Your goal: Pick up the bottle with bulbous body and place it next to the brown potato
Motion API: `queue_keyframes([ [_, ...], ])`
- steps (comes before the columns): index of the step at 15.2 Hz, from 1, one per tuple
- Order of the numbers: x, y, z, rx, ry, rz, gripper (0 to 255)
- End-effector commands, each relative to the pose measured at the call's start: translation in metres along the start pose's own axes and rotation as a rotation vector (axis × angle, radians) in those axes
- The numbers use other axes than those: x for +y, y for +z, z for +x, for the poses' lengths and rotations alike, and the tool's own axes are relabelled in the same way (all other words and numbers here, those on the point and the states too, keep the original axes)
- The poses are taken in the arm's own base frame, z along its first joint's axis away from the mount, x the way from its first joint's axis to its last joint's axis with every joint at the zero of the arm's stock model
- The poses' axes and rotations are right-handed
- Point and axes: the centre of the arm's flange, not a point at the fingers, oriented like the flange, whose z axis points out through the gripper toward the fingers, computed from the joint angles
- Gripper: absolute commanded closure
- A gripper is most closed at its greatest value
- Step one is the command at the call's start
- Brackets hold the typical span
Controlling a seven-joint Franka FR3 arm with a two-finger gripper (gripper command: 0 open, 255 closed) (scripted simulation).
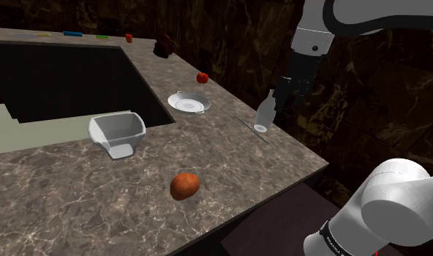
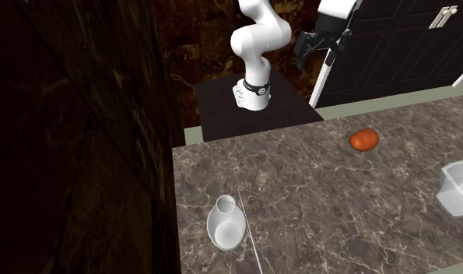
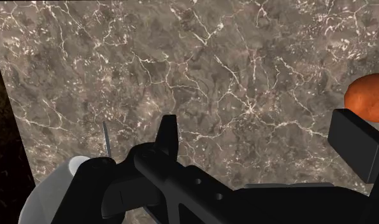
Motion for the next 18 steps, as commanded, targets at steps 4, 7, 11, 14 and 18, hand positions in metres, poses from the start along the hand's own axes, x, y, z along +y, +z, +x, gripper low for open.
queue_keyframes([
  [4,0.029,0.009,0.026,0.002,0.01,0.003,0],
  [7,0.059,0.018,0.051,0.004,0.019,0.007,0],
  [11,0.098,0.029,0.084,0.007,0.032,0.012,0],
  [14,0.128,0.038,0.109,0.01,0.042,0.015,0],
  [18,0.168,0.05,0.141,0.012,0.055,0.02,0],
])
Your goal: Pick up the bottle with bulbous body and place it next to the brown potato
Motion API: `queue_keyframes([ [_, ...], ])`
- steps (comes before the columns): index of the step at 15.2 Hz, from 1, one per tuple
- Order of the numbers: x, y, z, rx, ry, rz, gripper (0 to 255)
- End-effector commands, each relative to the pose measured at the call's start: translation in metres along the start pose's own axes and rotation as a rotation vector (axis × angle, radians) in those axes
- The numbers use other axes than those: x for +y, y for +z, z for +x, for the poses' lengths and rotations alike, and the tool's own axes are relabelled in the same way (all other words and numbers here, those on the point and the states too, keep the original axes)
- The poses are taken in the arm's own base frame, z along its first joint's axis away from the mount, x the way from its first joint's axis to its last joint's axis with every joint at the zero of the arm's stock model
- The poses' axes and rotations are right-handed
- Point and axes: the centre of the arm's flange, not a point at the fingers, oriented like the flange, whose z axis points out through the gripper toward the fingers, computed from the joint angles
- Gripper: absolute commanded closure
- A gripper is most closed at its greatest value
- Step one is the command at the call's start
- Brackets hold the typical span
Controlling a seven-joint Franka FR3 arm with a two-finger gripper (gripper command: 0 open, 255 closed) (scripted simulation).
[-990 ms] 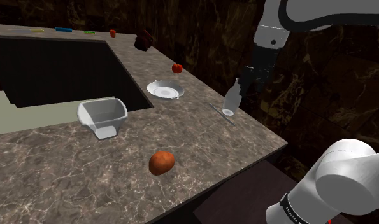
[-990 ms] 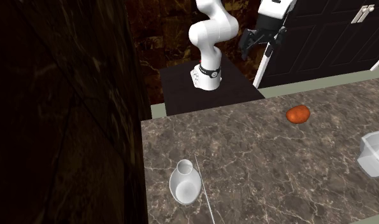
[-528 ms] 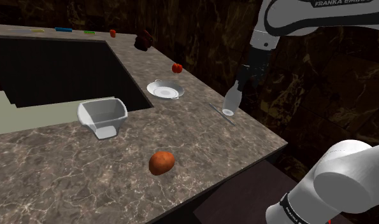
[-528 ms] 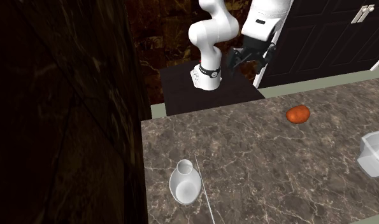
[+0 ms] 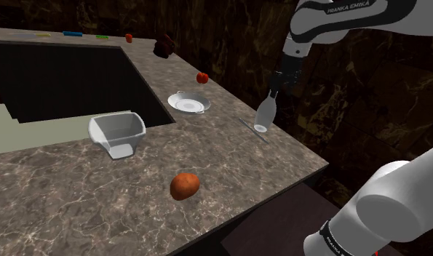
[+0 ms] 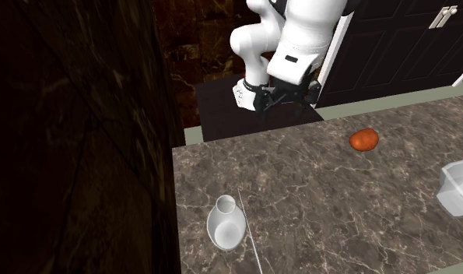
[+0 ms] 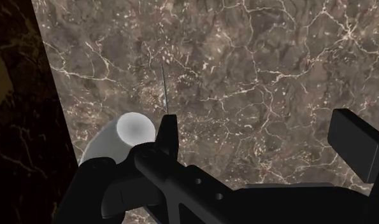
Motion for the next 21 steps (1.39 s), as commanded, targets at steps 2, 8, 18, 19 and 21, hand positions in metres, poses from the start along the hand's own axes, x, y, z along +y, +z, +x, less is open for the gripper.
queue_keyframes([
  [2,0.029,0.013,0.026,0.003,0.009,0.002,0],
  [8,0.088,0.03,0.077,0.007,0.029,0.009,0],
  [18,0.179,0.057,0.151,0.014,0.058,0.02,0],
  [19,0.179,0.063,0.151,0.014,0.058,0.02,0],
  [21,0.179,0.073,0.151,0.014,0.058,0.02,0],
])
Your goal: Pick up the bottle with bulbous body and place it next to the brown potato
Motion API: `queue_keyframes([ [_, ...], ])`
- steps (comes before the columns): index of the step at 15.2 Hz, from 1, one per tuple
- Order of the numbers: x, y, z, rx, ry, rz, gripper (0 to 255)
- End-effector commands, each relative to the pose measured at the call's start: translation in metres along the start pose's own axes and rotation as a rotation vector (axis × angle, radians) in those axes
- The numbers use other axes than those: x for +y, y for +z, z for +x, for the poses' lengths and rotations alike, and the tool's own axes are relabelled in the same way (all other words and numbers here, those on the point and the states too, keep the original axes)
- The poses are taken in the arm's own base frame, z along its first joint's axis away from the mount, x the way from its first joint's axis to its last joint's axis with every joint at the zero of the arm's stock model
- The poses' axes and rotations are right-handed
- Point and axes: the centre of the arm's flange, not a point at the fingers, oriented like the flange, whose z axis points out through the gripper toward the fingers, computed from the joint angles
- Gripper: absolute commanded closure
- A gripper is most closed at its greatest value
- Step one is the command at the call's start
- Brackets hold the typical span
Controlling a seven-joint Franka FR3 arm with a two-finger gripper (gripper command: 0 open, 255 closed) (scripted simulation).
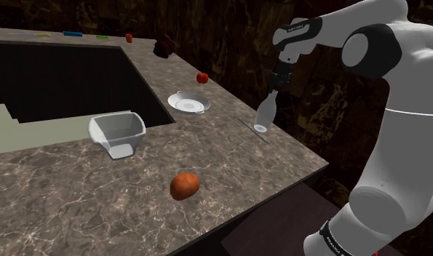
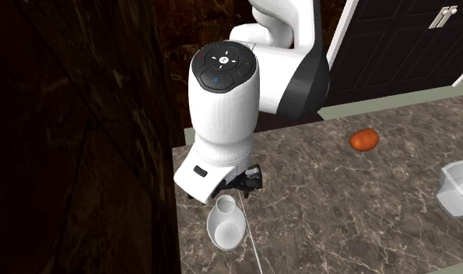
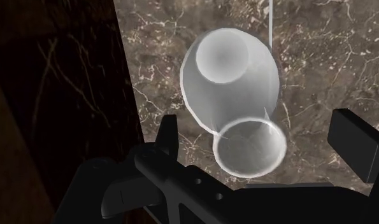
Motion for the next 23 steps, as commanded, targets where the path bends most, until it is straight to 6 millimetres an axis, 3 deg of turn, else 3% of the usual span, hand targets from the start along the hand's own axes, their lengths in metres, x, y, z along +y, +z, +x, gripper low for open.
queue_keyframes([
  [1,0.0,0.009,0.001,0.001,0.0,0.0,0],
  [4,0.0,0.028,0.002,0.001,0.0,0.0,0],
  [12,0.0,0.028,0.002,0.0,0.0,0.0,0],
  [13,0.0,0.028,0.002,0.0,0.0,0.0,255],
  [23,0.0,0.023,0.002,0.001,0.0,0.0,255],
])
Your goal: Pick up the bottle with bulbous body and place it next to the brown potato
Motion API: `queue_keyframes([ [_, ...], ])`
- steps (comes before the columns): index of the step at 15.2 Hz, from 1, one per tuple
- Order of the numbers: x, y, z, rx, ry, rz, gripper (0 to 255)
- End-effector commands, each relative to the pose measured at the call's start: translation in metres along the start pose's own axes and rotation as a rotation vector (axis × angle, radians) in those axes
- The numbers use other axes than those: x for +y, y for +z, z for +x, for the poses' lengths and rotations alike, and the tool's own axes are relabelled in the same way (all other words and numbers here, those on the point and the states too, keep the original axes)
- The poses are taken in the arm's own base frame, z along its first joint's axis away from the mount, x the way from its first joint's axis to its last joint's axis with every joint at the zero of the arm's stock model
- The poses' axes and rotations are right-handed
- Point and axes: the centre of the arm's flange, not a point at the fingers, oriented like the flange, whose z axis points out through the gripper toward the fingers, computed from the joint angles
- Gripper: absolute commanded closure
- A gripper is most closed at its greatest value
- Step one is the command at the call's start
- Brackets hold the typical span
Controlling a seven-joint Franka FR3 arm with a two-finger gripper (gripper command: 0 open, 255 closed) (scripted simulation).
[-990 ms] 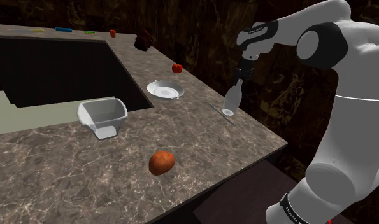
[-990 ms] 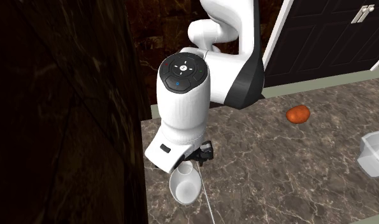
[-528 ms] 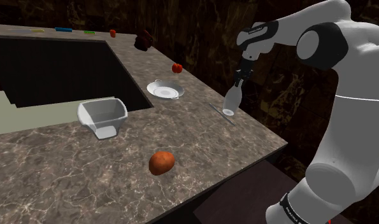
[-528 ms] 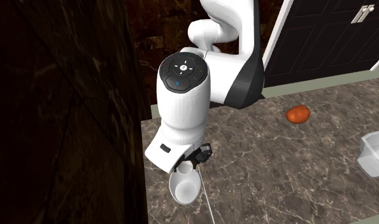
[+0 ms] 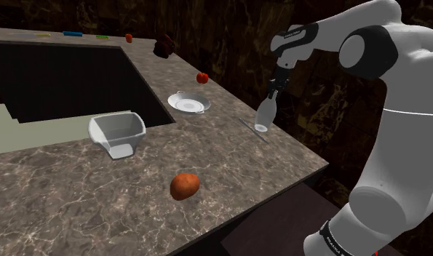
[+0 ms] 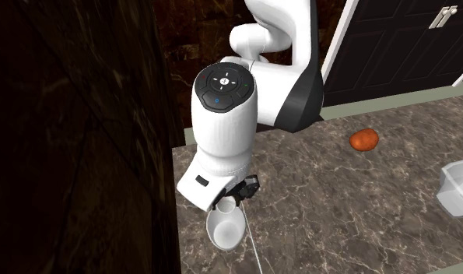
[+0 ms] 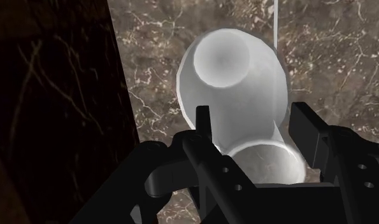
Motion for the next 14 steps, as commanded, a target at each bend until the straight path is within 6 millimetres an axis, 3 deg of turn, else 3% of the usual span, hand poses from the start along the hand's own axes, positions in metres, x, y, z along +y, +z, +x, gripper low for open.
queue_keyframes([
  [1,0.001,-0.008,0.0,0.0,0.0,0.0,255],
  [14,0.002,-0.076,0.0,0.0,0.0,0.0,255],
])
